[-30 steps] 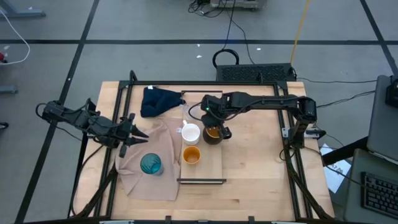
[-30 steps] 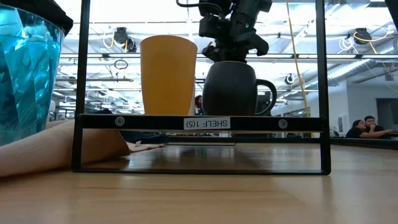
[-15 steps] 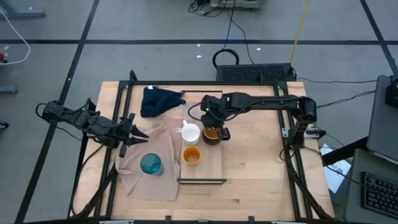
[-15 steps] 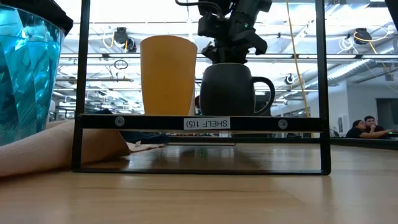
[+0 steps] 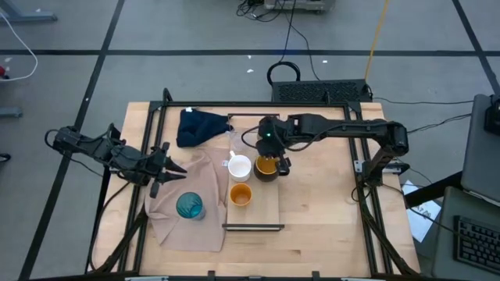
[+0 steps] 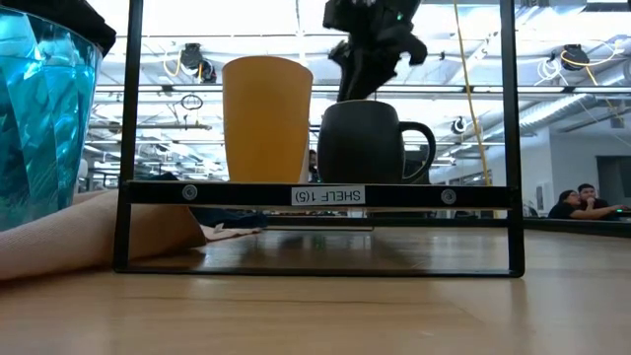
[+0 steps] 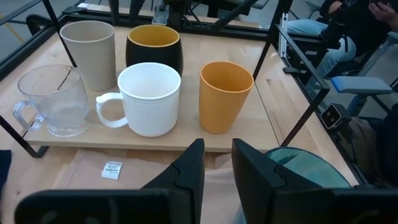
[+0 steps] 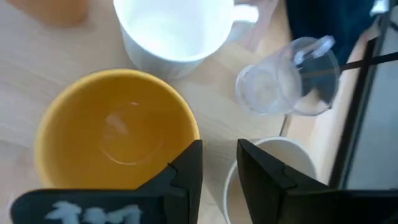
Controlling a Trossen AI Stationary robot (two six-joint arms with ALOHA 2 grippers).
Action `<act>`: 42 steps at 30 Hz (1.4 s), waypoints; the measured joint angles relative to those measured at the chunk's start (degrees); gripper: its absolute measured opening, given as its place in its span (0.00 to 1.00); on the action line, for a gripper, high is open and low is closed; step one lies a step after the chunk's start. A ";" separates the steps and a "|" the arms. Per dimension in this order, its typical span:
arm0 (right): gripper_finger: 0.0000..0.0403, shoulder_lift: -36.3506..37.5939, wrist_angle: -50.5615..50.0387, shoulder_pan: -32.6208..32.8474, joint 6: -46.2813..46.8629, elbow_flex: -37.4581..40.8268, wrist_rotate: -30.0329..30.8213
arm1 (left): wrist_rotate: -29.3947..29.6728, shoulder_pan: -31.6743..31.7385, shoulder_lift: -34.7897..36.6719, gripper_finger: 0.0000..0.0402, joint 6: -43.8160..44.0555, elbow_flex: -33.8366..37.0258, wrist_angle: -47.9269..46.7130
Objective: Stack small to large cups/mugs on shelf
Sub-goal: Put the transparent blue glass on the shelf
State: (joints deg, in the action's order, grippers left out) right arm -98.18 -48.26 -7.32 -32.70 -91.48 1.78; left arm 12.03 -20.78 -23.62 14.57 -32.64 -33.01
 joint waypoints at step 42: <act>0.23 18.96 4.45 15.31 18.87 10.24 -0.29 | -15.67 -1.01 -23.10 0.31 3.18 -0.67 31.03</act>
State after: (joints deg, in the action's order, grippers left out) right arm -79.22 -43.81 7.99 -13.84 -81.24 1.50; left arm -3.63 -21.78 -46.71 17.75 -33.32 -1.97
